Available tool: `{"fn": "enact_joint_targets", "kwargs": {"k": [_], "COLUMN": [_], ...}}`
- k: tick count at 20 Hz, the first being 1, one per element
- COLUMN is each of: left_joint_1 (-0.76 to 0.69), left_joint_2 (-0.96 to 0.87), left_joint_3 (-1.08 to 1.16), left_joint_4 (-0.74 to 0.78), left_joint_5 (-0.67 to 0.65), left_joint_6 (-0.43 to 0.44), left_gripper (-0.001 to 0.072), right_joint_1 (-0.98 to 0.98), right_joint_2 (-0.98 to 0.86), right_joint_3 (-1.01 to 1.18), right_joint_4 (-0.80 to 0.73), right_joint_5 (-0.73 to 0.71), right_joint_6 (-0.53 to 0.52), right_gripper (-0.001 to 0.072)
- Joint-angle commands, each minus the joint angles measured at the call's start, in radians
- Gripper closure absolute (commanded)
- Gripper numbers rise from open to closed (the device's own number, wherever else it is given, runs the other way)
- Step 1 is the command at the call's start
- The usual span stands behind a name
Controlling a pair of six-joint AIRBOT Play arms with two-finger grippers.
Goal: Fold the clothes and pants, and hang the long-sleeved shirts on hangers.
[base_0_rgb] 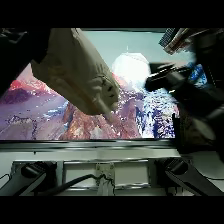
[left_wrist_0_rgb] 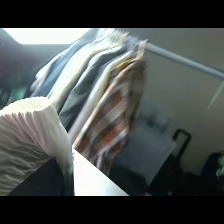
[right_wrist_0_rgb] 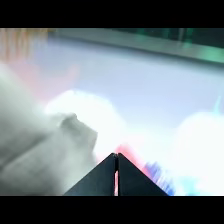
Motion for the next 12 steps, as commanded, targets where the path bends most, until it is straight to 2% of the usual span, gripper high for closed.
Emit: {"fn": "enact_joint_targets", "kwargs": {"k": [1,4,7,8,9,10,12], "left_joint_1": [-0.134,-0.159,-0.16,-0.162,-0.162,-0.161,-0.162], "left_joint_2": [0.068,0.086,0.078,0.073,0.065,0.054,0.006], "left_joint_3": [0.013,0.012,0.012,0.012,0.012,0.012,0.012], "left_joint_4": [0.187,0.219,0.217,0.218,0.218,0.219,0.211], "left_joint_5": [0.094,0.088,0.055,0.056,0.061,0.076,0.131], "left_joint_6": [0.0,0.0,-0.002,-0.001,-0.001,-0.001,-0.005], "left_gripper": [0.0705,0.0705,0.0705,0.0705,0.0705,0.0705,0.0705], "right_joint_1": [-0.047,-0.047,-0.046,-0.046,-0.046,-0.046,-0.046], "right_joint_2": [0.066,0.072,0.067,0.069,0.072,0.075,0.08], "right_joint_3": [0.151,0.212,0.192,0.169,0.138,0.103,0.027], "right_joint_4": [-0.005,0.014,0.132,0.201,0.272,0.336,0.398], "right_joint_5": [0.085,0.23,0.367,0.383,0.385,0.385,0.357], "right_joint_6": [-0.082,-0.103,-0.102,-0.102,-0.103,-0.103,-0.102], "right_gripper": [0.0698,0.0697,0.0692,0.0572,0.0401,0.0353,0.0355]}}
